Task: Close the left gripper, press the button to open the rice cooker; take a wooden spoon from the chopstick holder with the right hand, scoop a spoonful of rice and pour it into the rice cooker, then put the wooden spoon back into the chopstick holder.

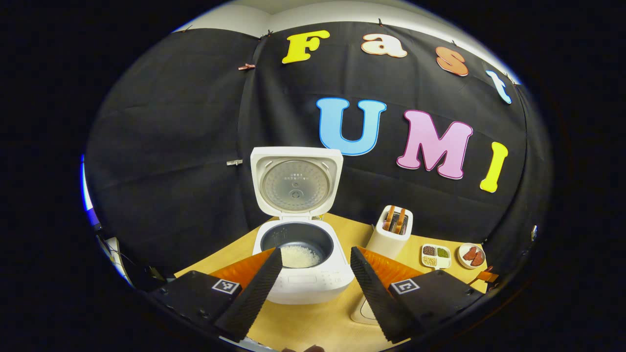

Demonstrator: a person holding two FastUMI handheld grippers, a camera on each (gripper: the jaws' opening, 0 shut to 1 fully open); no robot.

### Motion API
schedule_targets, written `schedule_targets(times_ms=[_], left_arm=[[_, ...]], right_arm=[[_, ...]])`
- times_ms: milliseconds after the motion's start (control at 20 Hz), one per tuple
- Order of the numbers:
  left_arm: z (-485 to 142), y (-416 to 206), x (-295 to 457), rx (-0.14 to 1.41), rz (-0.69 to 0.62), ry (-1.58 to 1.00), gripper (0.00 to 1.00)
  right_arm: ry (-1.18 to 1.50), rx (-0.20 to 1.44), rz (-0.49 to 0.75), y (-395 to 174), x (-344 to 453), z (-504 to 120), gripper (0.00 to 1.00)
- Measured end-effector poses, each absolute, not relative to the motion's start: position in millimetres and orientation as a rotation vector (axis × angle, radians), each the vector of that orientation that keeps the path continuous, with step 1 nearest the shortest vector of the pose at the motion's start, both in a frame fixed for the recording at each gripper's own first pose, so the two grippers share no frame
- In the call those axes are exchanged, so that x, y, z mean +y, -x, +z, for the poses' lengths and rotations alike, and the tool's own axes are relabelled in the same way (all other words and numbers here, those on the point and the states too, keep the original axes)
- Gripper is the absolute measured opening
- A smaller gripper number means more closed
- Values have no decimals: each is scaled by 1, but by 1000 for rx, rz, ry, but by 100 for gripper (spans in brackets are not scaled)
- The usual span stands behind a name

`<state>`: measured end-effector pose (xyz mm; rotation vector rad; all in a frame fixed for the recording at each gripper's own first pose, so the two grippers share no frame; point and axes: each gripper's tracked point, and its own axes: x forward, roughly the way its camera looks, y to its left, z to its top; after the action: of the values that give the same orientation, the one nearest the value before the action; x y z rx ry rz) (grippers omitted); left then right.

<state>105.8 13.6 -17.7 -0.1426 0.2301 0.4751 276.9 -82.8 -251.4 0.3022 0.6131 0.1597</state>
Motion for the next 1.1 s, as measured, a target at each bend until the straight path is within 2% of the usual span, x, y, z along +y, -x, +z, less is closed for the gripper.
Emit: schedule_targets(times_ms=[250,350,450,500,550,600,650,900,1000,1050,1100], left_arm=[[-55,-96,-12,310,455,157,96],[-70,-91,-17,337,453,176,96],[-80,-87,-21,354,449,198,96],[-83,-84,-20,357,449,204,96],[-86,-82,-19,356,452,208,96],[-88,-79,-19,357,455,212,96],[-90,-77,-18,358,454,217,96],[-93,-69,-17,356,429,216,96],[-93,-66,-17,345,405,212,96],[-94,-65,-16,345,392,213,96],[-96,-64,-15,344,378,216,96]], right_arm=[[-385,658,172,-299,-64,-273,96],[-409,673,174,-303,-60,-279,88],[-438,682,166,-306,-59,-281,69],[-453,686,161,-308,-58,-281,43],[-456,691,142,-307,-63,-281,48],[-464,694,138,-310,-64,-285,29],[-477,705,131,-306,-61,-284,31],[-484,669,127,-295,-61,-265,20],[-468,643,117,-289,-62,-250,20],[-466,629,115,-286,-61,-241,15],[-462,613,114,-284,-60,-230,20]])
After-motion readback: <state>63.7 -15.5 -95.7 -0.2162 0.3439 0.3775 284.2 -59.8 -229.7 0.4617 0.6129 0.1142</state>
